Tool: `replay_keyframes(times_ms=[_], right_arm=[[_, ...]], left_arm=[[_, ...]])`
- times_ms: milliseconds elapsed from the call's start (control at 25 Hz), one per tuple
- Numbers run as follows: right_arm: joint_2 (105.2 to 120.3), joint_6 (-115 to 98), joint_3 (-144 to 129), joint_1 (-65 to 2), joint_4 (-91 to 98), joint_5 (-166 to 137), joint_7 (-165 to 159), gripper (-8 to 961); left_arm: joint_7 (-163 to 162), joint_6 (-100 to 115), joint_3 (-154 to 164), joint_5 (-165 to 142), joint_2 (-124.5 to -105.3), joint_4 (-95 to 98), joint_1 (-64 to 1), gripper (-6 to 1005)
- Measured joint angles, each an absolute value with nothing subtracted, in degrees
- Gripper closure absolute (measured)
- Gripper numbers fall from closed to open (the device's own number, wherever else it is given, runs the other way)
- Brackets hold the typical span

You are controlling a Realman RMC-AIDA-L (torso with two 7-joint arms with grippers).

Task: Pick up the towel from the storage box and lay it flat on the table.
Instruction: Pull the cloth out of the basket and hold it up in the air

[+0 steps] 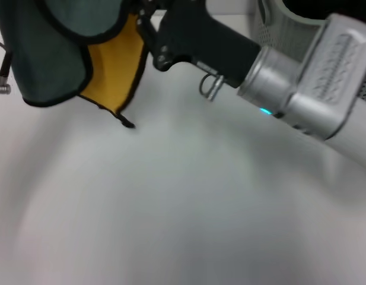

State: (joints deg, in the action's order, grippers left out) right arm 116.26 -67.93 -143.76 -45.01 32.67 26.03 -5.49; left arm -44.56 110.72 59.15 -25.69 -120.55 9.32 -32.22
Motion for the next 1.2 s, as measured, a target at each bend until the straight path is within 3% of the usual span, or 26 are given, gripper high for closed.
replay_keyframes(times_ms=[200, 320, 960, 1080, 1200], right_arm=[[116.06, -73.97, -143.10, -45.76, 24.99, 25.36, -30.22, 949], [116.01, -79.73, -143.17, -47.26, 18.43, 23.81, -44.76, 948], [112.21, -99.05, -137.47, -47.15, 9.01, 21.79, -87.36, 944], [111.31, -97.68, -135.70, -47.65, 8.93, 21.89, -88.27, 943], [110.64, -97.07, -134.45, -49.19, 8.88, 21.38, -88.11, 943]], left_arm=[[-45.64, 108.08, 59.24, -28.63, -119.38, 10.00, -30.30, 992], [-46.85, 107.39, 59.25, -33.20, -117.43, 10.79, -28.47, 992], [-63.02, 104.62, 58.80, -58.12, -109.71, 23.45, -20.25, 959], [-67.36, 103.13, 58.55, -59.65, -108.74, 26.61, -20.35, 960], [-73.44, 101.03, 57.39, -61.68, -106.55, 28.48, -23.02, 961]])
